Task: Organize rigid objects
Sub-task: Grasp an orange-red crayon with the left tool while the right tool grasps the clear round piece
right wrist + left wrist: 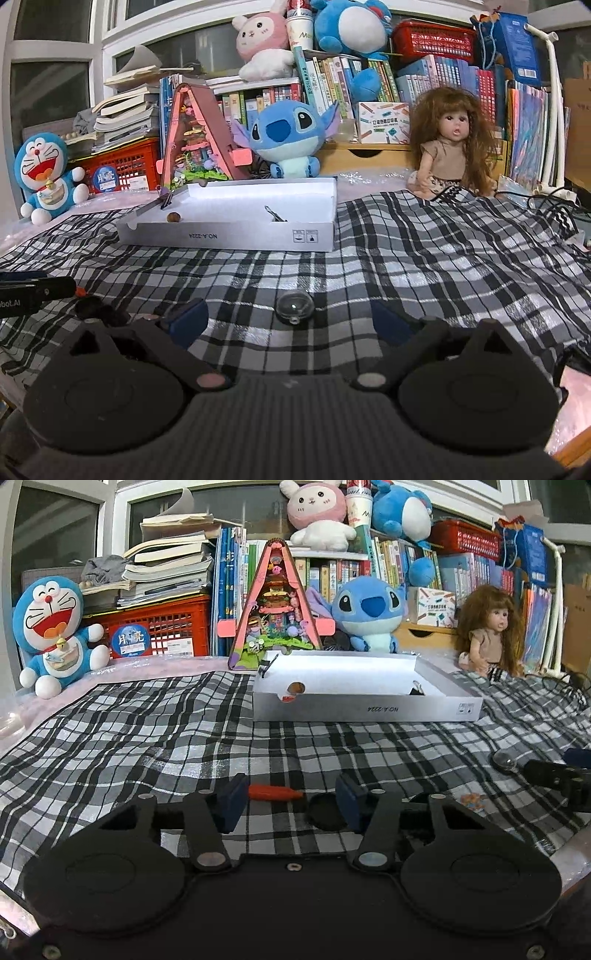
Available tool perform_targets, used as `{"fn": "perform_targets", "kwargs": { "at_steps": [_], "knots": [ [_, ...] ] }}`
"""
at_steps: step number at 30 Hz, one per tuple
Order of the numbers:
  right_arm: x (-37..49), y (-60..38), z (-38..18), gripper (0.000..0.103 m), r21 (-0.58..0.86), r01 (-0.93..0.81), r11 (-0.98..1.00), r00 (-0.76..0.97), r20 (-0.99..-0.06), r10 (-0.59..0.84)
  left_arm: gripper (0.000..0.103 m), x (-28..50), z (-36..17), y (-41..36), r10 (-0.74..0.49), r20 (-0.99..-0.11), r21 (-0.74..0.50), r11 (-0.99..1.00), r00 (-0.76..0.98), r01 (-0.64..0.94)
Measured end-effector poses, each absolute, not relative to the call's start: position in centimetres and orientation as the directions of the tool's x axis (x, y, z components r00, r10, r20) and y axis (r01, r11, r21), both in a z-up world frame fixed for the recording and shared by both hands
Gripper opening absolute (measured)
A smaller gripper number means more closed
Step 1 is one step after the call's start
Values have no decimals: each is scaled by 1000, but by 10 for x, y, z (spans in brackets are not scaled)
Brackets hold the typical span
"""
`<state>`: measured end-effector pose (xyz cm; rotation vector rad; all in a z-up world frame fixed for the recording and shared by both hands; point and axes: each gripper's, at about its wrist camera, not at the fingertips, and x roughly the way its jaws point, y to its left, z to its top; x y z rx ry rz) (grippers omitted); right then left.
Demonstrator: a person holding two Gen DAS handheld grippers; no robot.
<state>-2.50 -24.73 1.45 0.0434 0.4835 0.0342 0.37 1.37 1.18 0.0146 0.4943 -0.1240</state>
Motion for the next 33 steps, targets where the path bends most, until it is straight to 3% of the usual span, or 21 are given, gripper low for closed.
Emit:
{"fn": "perform_targets", "kwargs": {
  "at_steps": [10, 15, 22, 27, 31, 33],
  "knots": [
    [-19, -252, 12, 88, -39, -62, 997, 894, -446, 38, 45, 25, 4, 25, -75, -499, 17, 995, 863, 96],
    [-8, -253, 7, 74, -37, -84, 996, 881, -469, 57, 47, 29, -4, 31, -107, -508, -35, 994, 855, 104],
    [-1, -248, 3, 68, -22, -92, 995, 881, -468, 71, 49, 34, -9, 30, -86, -504, -16, 996, 859, 91],
    [4, -248, 4, 43, -10, -72, 997, 883, -466, 59, 48, 40, -9, 25, -69, -515, 7, 996, 854, 85],
    [7, -248, 3, 39, 5, -71, 997, 876, -478, 65, 45, 44, -12, 22, -84, -534, -11, 996, 841, 92],
    [9, -247, 1, 27, 1, -71, 997, 871, -487, 62, 43, 44, -13, 21, -84, -531, -4, 995, 843, 96]
  ]
}}
